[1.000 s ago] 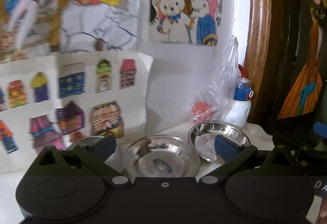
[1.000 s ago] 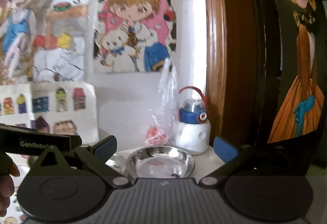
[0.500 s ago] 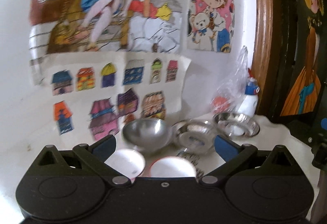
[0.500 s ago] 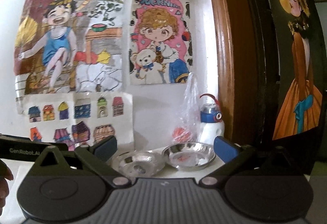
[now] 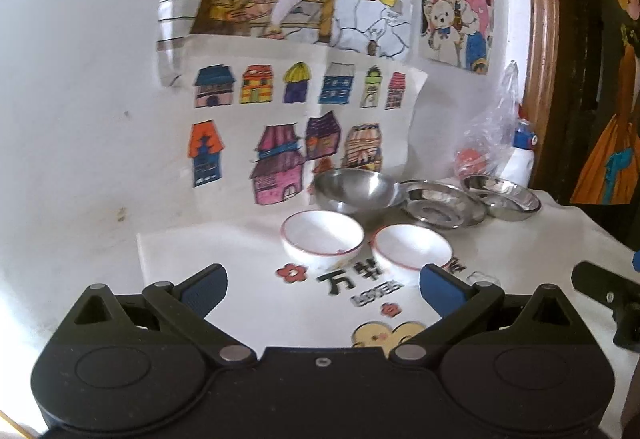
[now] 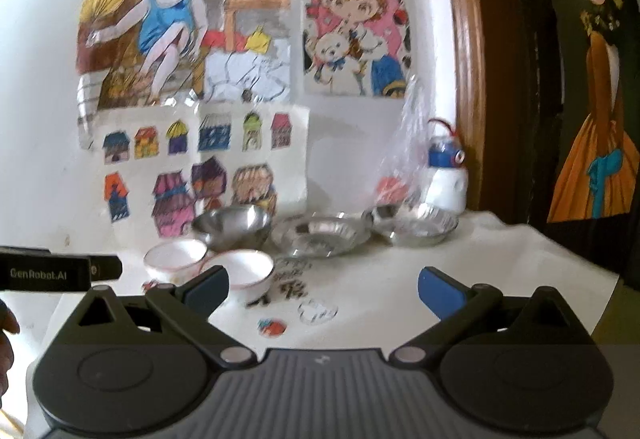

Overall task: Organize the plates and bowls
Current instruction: 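Pull both grippers back from the plate stack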

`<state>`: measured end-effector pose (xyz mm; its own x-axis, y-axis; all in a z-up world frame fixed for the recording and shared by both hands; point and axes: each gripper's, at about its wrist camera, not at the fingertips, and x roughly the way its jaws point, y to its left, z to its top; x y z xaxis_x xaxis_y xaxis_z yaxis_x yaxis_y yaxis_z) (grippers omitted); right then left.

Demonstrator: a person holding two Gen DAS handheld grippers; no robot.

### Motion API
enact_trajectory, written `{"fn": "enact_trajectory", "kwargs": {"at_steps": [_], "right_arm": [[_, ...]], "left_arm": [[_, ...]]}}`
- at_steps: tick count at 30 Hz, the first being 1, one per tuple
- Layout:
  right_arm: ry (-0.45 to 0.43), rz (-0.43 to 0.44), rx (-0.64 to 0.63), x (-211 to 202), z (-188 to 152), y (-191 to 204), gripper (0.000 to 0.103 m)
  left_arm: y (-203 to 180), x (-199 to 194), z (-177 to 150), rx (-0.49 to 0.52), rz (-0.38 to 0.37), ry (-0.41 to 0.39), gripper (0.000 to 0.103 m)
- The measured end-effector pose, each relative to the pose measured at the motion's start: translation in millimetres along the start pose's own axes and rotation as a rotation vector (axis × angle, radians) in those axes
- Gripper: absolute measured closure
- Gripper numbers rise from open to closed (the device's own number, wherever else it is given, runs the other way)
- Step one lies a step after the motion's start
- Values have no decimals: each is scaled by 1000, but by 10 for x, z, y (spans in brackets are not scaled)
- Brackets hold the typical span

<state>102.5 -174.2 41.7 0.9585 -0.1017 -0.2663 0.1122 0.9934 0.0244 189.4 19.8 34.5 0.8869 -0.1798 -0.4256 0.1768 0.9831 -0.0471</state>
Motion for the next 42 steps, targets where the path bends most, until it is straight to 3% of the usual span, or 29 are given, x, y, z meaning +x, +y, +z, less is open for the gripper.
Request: {"fn": "enact_trajectory", "kwargs": {"at_steps": [8,18,28,42], "right_arm": [[67,25,-8,37,-186,130,0],[85,60,-16,140,-186,210,0],[90,81,-3,423,-92,145,0],[49,59,42,951,203,-221,0]], "left_arm": [[129,29,-91,38,28,37,1],[215,143,-61,51,43,66,1],[189,379,121,86,59,66,1],[-105,885,637,169,-3,25,1]]}}
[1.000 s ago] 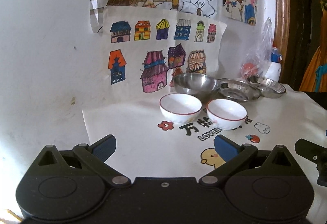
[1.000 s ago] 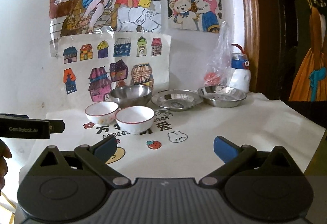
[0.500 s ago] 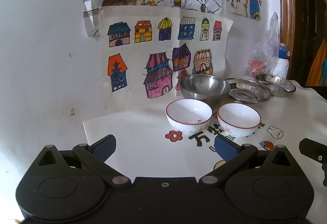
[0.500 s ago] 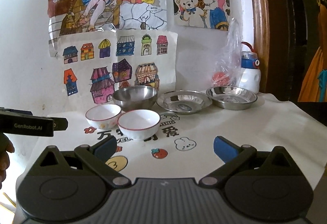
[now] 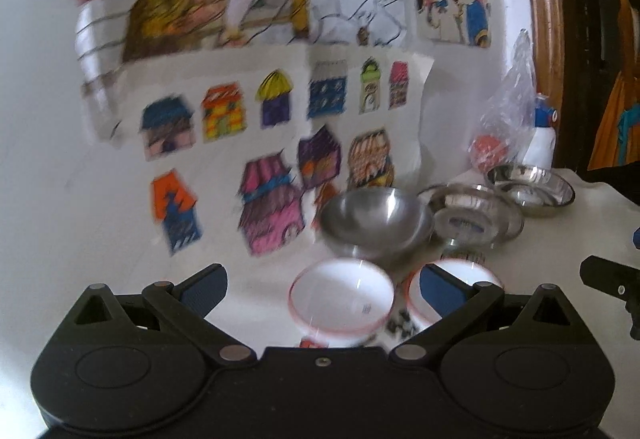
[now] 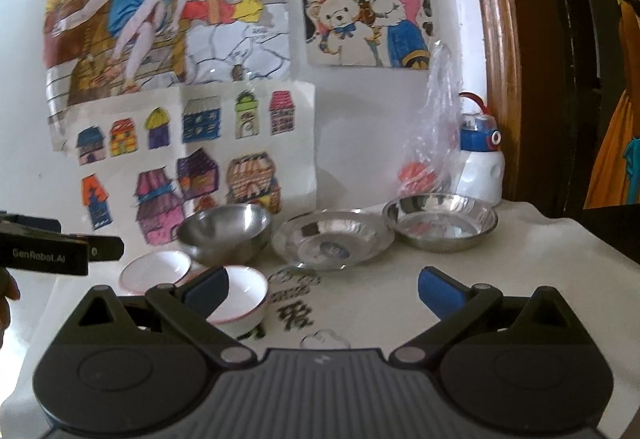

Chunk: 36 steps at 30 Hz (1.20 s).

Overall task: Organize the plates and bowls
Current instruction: 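Move both grippers to the rim of the steel plate with a logo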

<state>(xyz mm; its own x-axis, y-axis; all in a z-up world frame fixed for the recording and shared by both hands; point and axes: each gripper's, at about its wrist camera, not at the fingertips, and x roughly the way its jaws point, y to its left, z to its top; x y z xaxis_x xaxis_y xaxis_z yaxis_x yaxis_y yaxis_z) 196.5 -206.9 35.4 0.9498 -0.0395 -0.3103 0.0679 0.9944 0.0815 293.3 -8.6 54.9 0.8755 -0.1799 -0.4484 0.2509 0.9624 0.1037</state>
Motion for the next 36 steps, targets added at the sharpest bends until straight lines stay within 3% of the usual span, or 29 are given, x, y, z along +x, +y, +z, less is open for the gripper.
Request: {"fn": "enact_trajectory", "kwargs": {"at_steps": [5,11,14,20,27,36], "right_arm": [[-5,-8,32,204,97,-164,0],[-1,10,82,463,278,-365,0],[-10,5,109,578,359,-463,0],[52,19,210,966,338,-692,0],[90,67,303,1231,145,-823,0],[157,190,405,1445,7,-878,1]], "left_arm": [[-167,243,274,73,-45,-45,1],[-375,701,599,125,-223,-56,1],[-496,941,745,155,-268,-49,1],[-724,1515,987,184,-350,64,1],[-907,2014,1037,210,-437,197,1],[-886,2482,1007,169,-479,362,1]]}}
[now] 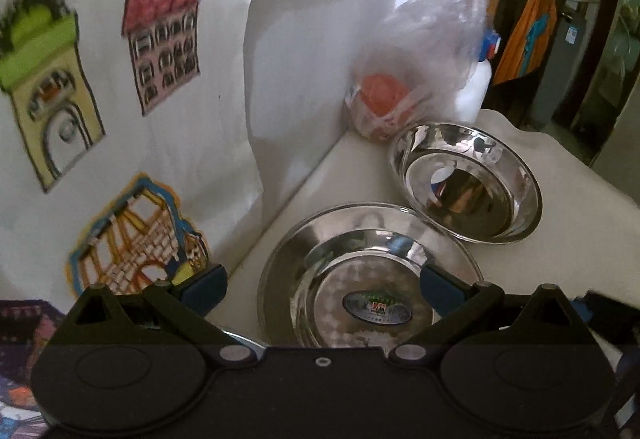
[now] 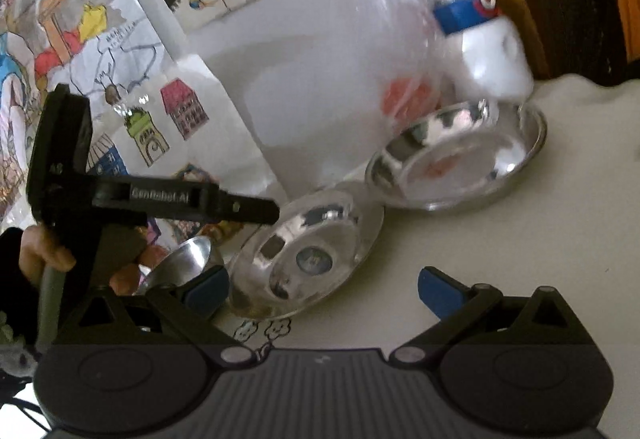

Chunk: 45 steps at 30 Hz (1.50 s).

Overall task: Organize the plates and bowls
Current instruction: 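Move both grippers to the rim of the steel plate with a logo, then close the left gripper on the logo plate rim while the right gripper closes too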

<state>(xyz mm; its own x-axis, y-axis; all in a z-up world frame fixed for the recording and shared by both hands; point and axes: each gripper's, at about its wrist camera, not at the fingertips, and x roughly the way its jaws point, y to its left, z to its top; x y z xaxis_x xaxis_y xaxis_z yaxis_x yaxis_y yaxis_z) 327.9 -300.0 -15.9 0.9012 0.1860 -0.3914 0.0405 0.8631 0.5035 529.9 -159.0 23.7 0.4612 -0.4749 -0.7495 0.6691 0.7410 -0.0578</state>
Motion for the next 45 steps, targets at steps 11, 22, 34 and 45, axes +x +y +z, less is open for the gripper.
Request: {"fn": "enact_trajectory", "kwargs": {"at_steps": [11,22,34,45], "right_arm": [[35,-14,-55,114,-36,90,13],[46,16,18,161,-7,17,49],[68,0,18,171,-11,20,78],[94,-22,60,-55,-29,-18,80]], "left_arm": [[119,204,1,-87,-47,76,8],[146,311,44,-103,-36,112,23],[168,267,16,-83,-5,117,52],[35,206,-34,-53,-34,158,66]]}}
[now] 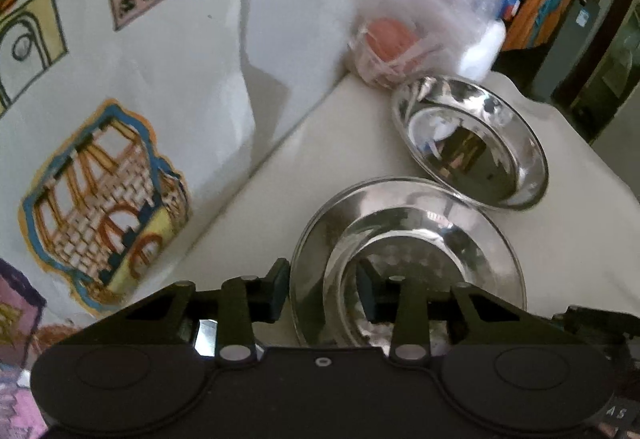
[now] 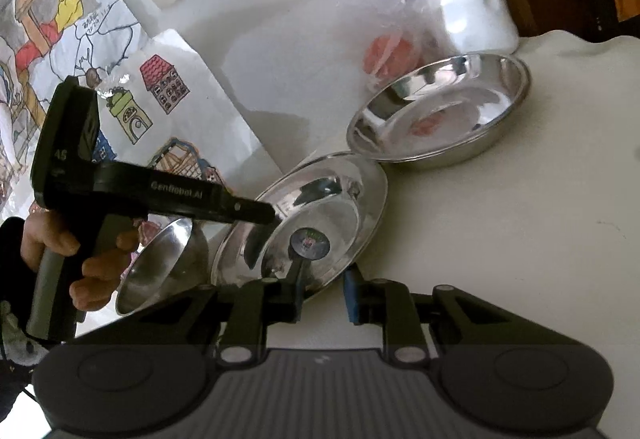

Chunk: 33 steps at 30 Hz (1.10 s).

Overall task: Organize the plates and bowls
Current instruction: 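Close the left gripper on the logo plate rim while the right gripper closes too, then carry the logo plate with both grippers and lower it onto the stack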

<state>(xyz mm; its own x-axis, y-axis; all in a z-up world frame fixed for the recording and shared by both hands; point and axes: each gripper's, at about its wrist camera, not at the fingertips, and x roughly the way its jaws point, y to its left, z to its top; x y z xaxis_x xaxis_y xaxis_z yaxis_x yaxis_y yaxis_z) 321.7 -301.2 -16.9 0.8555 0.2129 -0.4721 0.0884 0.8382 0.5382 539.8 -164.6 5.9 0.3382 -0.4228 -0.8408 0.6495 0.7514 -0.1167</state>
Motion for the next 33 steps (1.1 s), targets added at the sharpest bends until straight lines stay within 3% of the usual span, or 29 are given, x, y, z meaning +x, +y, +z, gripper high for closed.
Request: {"fn": "enact_trajectory", "kwargs": {"at_steps": [23,33], "right_arm": [[-111,-140,47,-1056,-162,-255,81],[-208,-209,-7,-1073,304,-304,81]], "left_arm": [[-946,-475,-290,24,-134,-28,67],[-1135,-535,-18,-29,-129,-130,67]]}}
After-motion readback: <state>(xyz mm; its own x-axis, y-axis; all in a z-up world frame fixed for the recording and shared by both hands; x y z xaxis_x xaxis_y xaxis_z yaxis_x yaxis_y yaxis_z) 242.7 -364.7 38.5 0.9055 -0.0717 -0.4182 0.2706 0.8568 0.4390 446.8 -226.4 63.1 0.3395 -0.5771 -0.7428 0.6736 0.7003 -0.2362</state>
